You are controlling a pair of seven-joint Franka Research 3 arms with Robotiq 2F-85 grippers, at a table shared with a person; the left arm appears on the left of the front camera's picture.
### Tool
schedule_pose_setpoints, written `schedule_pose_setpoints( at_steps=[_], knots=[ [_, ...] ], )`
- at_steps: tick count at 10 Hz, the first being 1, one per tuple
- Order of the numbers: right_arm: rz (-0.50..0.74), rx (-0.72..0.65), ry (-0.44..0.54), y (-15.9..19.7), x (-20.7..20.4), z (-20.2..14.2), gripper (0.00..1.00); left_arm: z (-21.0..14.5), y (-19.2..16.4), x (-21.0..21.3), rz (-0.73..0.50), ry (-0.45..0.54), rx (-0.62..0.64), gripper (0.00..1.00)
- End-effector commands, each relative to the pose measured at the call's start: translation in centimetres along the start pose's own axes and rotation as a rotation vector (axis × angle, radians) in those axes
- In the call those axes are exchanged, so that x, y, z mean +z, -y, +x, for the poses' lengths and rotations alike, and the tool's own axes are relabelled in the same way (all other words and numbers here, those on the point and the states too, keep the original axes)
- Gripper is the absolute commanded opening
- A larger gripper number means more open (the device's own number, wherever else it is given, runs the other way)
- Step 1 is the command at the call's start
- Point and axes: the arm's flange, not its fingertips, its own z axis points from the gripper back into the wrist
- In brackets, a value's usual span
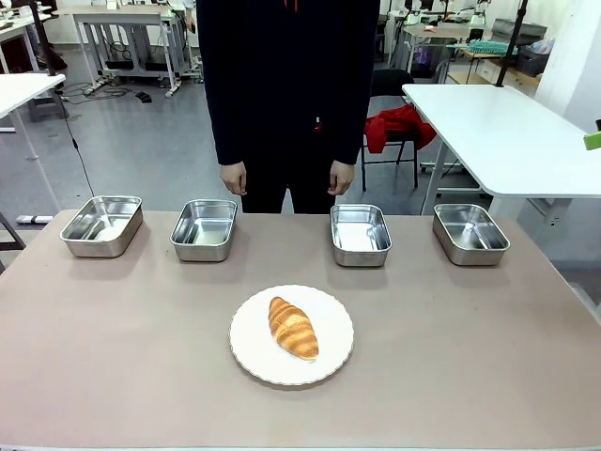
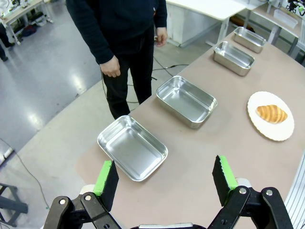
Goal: Place the bread in the container.
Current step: Place the Butter Roll into the Airtight Container indicated by the human.
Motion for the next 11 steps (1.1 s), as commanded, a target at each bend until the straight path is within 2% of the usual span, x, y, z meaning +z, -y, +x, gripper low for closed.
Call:
schedule_pose_setpoints(
  at_steps=[1, 11],
  knots=[
    [0.005, 0.003, 0.016, -0.03, -0.03, 0.12, 1.0, -0.01, 0.0, 0.07, 0.003, 0.001, -0.002, 1.0],
    [0.005, 0.003, 0.016, -0.03, -0.03, 0.12, 1.0, -0.01, 0.0, 0.07, 0.003, 0.001, -0.002, 1.0]
  ],
)
